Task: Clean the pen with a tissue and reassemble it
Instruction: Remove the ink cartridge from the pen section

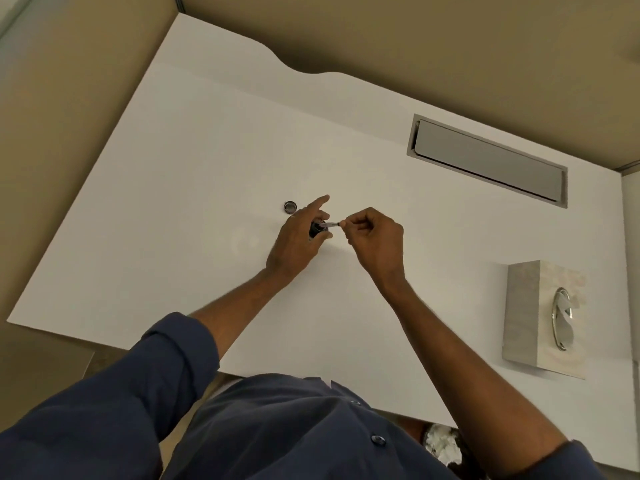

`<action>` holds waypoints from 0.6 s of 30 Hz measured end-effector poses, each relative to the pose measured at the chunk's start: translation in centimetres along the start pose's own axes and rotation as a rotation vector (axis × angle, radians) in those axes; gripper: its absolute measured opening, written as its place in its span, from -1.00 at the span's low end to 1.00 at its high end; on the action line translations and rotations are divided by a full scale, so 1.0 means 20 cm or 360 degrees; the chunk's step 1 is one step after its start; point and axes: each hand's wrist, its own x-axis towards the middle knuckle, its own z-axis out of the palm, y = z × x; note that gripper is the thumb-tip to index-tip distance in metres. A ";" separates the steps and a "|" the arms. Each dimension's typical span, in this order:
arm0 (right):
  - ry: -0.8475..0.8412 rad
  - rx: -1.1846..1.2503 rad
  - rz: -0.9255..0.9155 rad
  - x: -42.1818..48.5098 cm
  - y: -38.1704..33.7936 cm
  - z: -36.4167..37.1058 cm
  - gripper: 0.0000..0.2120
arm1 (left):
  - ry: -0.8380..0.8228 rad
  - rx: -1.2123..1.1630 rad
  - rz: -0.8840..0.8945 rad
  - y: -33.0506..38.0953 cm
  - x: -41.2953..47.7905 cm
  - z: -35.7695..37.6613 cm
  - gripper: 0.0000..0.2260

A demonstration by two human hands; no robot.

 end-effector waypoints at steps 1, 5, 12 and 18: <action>-0.0015 -0.0066 -0.0047 0.01 0.00 0.01 -0.93 | -0.0016 -0.0028 -0.0014 -0.01 0.01 0.00 -0.40; -0.0085 -0.0263 -0.0188 0.04 -0.03 0.03 -0.94 | -0.0015 -0.0046 -0.0012 -0.03 0.03 0.02 -0.39; -0.0153 -0.0362 -0.0151 0.11 -0.05 0.05 -0.93 | 0.0072 -0.0079 0.0017 -0.08 0.03 0.05 -0.36; -0.0160 -0.0425 -0.0168 0.12 -0.08 0.06 -0.92 | 0.0128 -0.0159 -0.0024 -0.09 0.04 0.07 -0.35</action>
